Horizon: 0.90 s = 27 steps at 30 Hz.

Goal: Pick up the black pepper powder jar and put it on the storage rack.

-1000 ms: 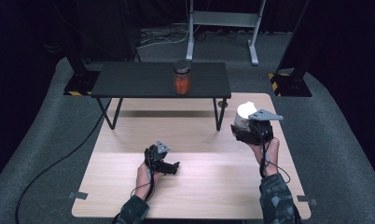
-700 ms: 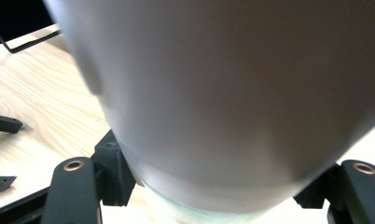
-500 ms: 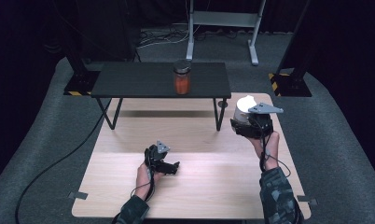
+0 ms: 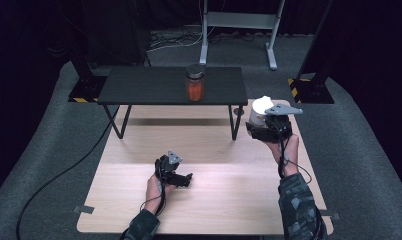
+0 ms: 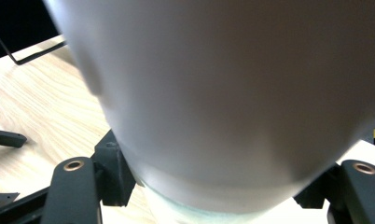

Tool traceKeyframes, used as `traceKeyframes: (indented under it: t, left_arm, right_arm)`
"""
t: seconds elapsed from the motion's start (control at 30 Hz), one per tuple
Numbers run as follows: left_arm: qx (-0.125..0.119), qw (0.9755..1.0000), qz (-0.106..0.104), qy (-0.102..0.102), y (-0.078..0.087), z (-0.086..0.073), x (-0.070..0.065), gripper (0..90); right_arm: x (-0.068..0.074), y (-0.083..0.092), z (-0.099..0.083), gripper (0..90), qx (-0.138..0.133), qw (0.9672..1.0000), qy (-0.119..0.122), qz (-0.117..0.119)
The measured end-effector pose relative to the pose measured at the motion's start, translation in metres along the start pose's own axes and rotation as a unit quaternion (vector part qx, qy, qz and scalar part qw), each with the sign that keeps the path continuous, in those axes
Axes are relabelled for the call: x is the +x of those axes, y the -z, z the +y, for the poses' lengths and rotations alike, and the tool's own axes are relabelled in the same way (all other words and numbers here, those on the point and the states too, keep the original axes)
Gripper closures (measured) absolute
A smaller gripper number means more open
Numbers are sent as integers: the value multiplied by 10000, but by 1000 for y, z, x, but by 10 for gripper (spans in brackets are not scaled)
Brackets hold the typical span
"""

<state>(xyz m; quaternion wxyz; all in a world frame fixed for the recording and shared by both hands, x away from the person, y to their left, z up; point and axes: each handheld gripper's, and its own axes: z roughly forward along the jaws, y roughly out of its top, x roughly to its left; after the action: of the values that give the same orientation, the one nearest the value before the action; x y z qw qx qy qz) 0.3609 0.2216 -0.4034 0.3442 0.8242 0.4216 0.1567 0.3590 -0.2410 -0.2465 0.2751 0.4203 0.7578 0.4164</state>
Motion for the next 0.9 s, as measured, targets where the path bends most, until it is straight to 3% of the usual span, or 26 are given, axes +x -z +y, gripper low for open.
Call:
traceKeyframes:
  t: [0.9]
  left_arm:
    - [-8,10000,-6,-11,0,0,0,28]
  right_arm:
    - [-6,-1,29,298,-54,9999,140,81]
